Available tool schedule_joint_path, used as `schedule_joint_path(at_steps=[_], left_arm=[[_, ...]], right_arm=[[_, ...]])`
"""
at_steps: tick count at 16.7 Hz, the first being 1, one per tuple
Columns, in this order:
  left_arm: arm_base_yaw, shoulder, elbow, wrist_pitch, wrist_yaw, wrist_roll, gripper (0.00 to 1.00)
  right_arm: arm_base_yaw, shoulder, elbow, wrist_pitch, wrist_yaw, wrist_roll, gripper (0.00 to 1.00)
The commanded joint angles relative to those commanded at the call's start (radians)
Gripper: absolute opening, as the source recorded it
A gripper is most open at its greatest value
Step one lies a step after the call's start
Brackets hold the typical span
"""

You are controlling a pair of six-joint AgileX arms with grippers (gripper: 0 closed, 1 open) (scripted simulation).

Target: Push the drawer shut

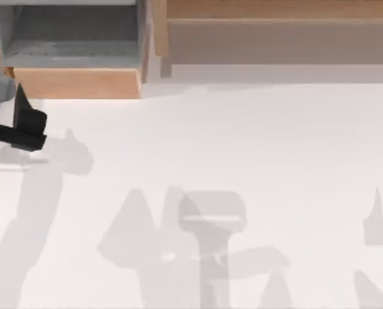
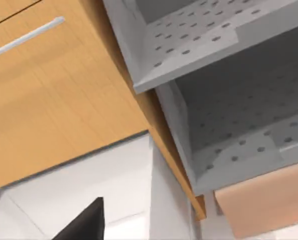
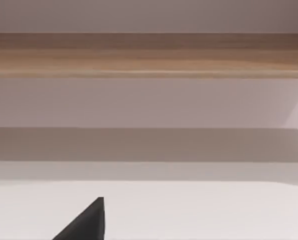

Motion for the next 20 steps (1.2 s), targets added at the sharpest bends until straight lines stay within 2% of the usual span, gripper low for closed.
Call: schedule_joint_path(at_steps=[7,12,16,20], left_arm=[[0.438,0.384,-0.063,0.364,0.452,0.476,1.00],[0.693,0.651,-0.033,0.650,0.748,0.810,1.00],[0.829,0.815,0.024,0.844,0.921,1.023,1.00],[0.894,0.900,0.064,0.952,1.009,1.141,1.00]], right_arm=[[0.000,0.000,0.000,0.000,0.000,0.000,1.00],[0.000,0.000,0.000,0.000,0.000,0.000,1.00],[0.000,0.000,0.000,0.000,0.000,0.000,1.00],[0.000,0.000,0.000,0.000,0.000,0.000,1.00]])
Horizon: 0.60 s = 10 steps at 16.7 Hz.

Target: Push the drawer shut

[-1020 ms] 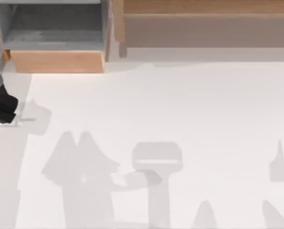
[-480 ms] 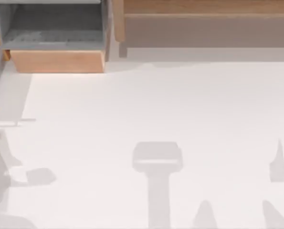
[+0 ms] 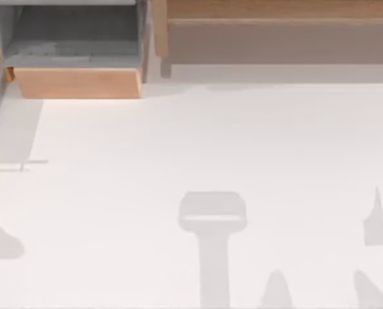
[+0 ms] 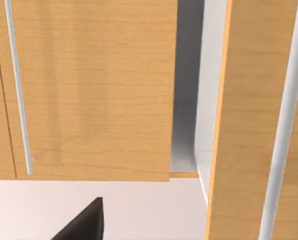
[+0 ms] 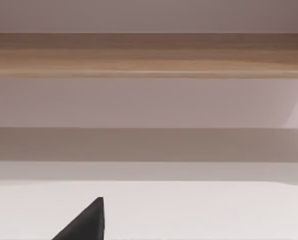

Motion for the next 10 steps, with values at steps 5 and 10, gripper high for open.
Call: schedule_joint_path(at_steps=[5,10], left_arm=[[0.004,0.006,0.003,0.008,0.006,0.008,1.00],[-0.033,0.022,0.049,-0.020,-0.031,0.007,1.00]], right_arm=[[0.000,0.000,0.000,0.000,0.000,0.000,1.00],[0.000,0.000,0.000,0.000,0.000,0.000,1.00]])
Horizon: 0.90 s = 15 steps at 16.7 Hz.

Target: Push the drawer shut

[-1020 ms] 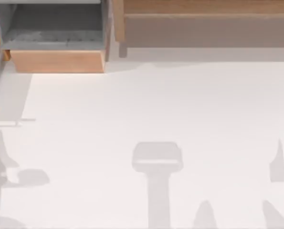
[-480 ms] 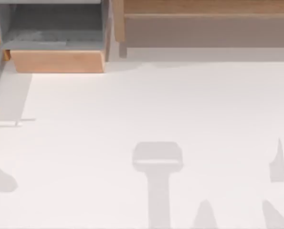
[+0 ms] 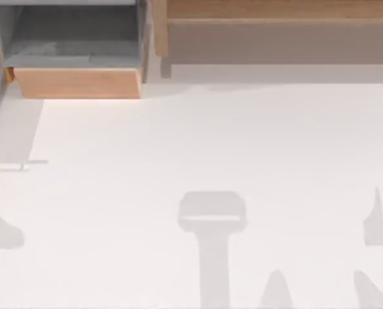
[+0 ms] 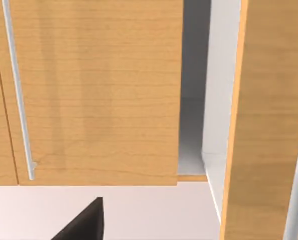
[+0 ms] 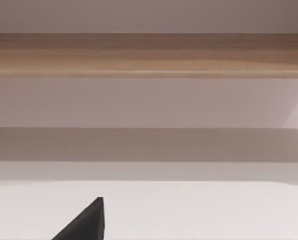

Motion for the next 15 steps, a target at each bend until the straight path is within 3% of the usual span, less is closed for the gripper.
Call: schedule_joint_path(at_steps=[6,15], left_arm=[[-0.023,0.014,0.032,-0.018,-0.023,0.000,1.00],[-0.023,0.014,0.032,-0.018,-0.023,0.000,0.32]], right_arm=[[0.000,0.000,0.000,0.000,0.000,0.000,1.00],[0.000,0.000,0.000,0.000,0.000,0.000,1.00]])
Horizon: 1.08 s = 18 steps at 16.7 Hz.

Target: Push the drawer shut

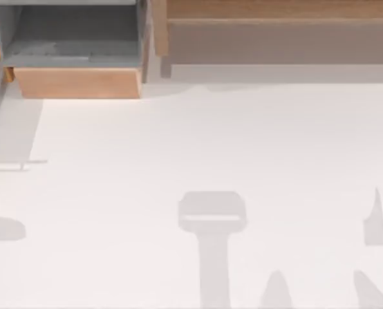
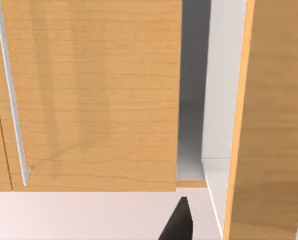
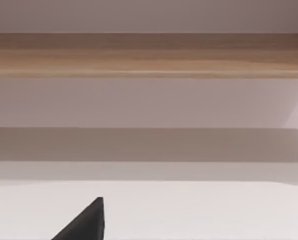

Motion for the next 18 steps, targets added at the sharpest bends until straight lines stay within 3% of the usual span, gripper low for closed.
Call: schedule_joint_path(at_steps=[4,5,14,18], left_arm=[[0.000,0.000,0.000,0.000,0.000,0.000,0.02],[0.000,0.000,0.000,0.000,0.000,0.000,0.00],[0.000,0.013,0.002,-0.012,-0.003,-0.003,0.00],[-0.045,0.043,0.089,-0.056,-0.048,-0.006,0.00]], right_arm=[[0.000,0.000,0.000,0.000,0.000,0.000,1.00],[0.000,0.000,0.000,0.000,0.000,0.000,1.00],[0.000,0.000,0.000,0.000,0.000,0.000,1.00],[0.000,0.000,0.000,0.000,0.000,0.000,1.00]])
